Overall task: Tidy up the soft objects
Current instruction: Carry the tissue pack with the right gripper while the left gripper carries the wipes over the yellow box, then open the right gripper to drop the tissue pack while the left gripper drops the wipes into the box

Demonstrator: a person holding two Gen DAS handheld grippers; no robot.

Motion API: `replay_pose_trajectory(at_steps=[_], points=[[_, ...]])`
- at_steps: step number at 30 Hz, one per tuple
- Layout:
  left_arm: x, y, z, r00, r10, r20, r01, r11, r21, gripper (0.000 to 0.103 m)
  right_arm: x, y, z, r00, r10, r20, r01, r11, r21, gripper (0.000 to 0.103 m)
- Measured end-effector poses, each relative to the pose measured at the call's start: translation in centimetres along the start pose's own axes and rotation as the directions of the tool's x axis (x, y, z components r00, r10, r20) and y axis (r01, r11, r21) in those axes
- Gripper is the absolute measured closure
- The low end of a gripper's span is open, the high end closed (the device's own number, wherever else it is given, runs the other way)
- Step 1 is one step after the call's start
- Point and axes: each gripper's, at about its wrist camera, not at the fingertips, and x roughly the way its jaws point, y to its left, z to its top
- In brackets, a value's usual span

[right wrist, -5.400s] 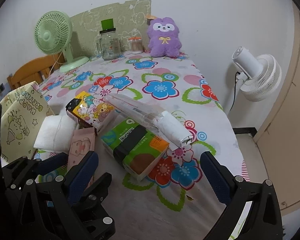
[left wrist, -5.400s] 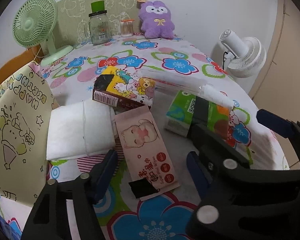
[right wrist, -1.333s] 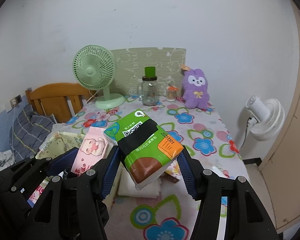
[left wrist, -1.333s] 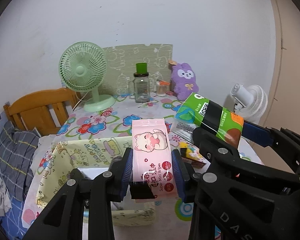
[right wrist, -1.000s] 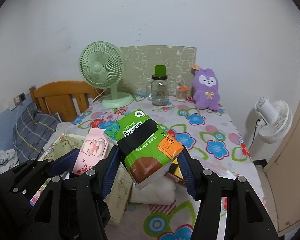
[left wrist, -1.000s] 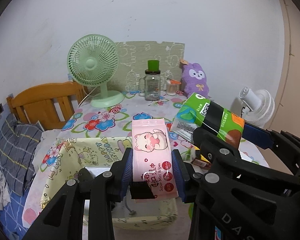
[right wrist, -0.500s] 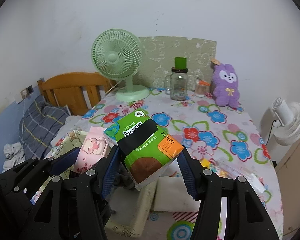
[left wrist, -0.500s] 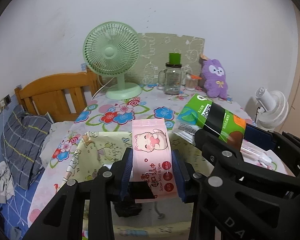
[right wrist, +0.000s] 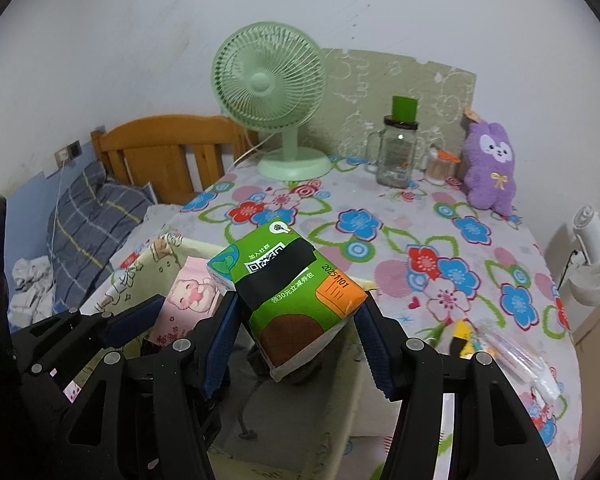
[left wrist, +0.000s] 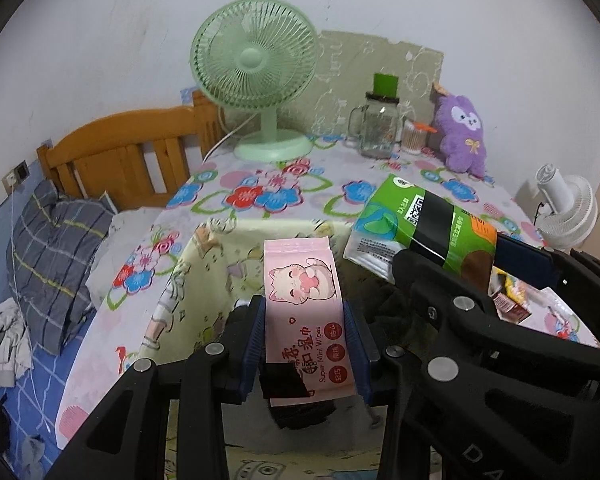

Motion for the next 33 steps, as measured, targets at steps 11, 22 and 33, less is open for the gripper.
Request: replay_pose_trajectory(at_steps=[11, 22, 33], points=[[1.3, 1.5, -0.5, 0.998, -0.001, -0.066, 0.0, 1.0, -0.017, 0.061, 2.3, 1.6, 0.2, 0.998, 0.032, -0.057, -0.035, 0.998, -0.057, 0.04], [0.9, 0.8, -0.4, 0.995, -0.049, -0.089, 0.048, 0.999, -0.01, 0.037, 3.0, 1.3, -0.1, 0.988, 0.057, -0.143, -0.061, 0.998, -0.021, 0.024], [-0.5, -0.4, -0.6, 0.998, -0.026, -0.056, 0.027, 1.0, 0.012, 0.02, 0.9, 0.7, -0.1, 0.998, 0.022, -0.065, -0.025, 0.999, -0.042, 0.014]])
